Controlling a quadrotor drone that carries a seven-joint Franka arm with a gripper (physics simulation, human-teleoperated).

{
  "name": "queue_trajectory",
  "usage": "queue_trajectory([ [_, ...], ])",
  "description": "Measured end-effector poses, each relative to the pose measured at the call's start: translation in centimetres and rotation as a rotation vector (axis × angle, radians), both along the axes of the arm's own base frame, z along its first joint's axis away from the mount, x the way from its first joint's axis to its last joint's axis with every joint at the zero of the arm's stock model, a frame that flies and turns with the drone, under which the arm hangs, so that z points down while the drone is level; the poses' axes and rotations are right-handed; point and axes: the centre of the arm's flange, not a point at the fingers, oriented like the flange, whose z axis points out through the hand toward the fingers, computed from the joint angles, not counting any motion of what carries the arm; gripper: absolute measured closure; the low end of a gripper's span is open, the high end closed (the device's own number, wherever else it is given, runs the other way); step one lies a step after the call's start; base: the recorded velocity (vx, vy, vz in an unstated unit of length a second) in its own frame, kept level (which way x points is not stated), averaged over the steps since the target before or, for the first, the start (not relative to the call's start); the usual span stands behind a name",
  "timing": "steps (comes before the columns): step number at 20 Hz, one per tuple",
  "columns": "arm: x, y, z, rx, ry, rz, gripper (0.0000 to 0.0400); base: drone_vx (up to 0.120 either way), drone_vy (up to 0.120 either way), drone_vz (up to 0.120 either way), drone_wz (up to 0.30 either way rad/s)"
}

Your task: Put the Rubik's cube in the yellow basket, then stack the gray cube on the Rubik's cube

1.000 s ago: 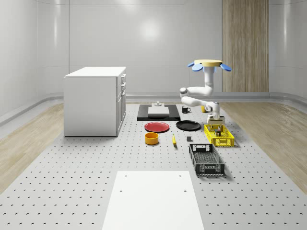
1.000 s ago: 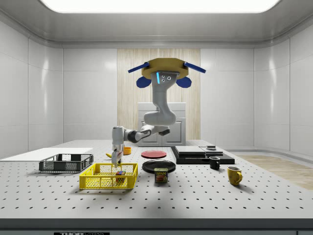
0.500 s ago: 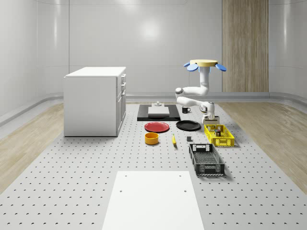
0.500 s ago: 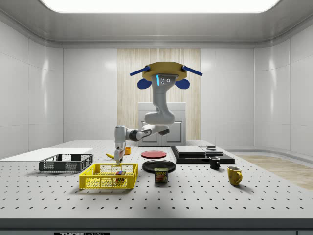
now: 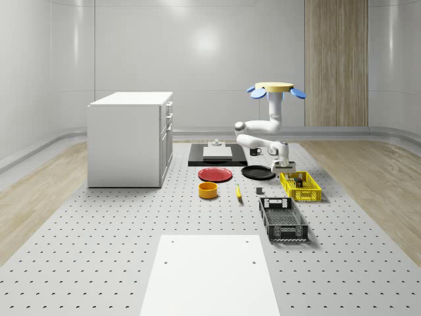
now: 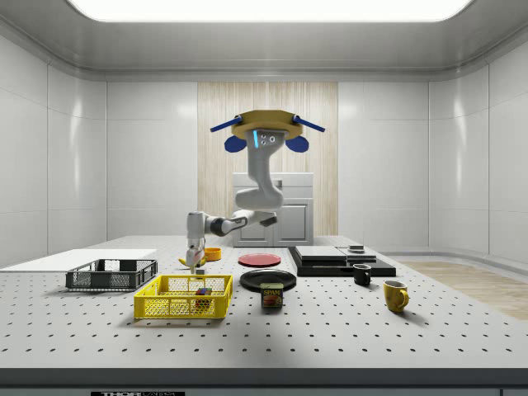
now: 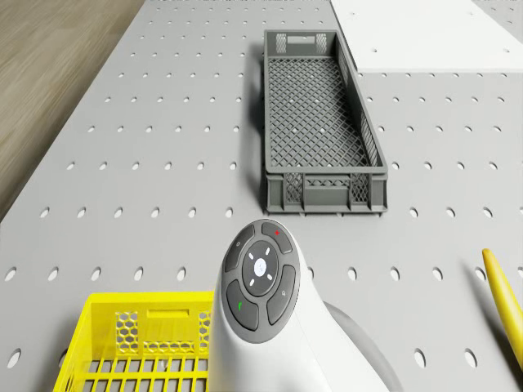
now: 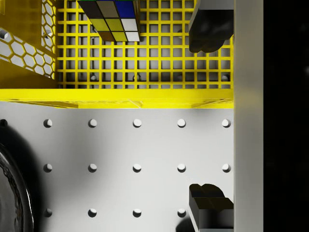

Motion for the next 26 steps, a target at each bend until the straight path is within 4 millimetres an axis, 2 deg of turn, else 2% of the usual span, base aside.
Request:
queue_trajectory([
  [5, 0.0, 0.0, 0.0, 0.0, 0.0, 0.0, 0.0, 0.0, -0.12, 0.0, 0.0],
  [8, 0.0, 0.0, 0.0, 0.0, 0.0, 0.0, 0.0, 0.12, -0.12, 0.0, 0.0],
  [13, 0.0, 0.0, 0.0, 0.0, 0.0, 0.0, 0.0, 0.008, -0.12, 0.0, 0.0],
  [21, 0.0, 0.0, 0.0, 0.0, 0.0, 0.0, 0.0, 0.0, -0.12, -0.11, 0.0],
  [26, 0.0, 0.0, 0.0, 0.0, 0.0, 0.0, 0.0, 0.016, -0.12, -0.008, 0.0],
])
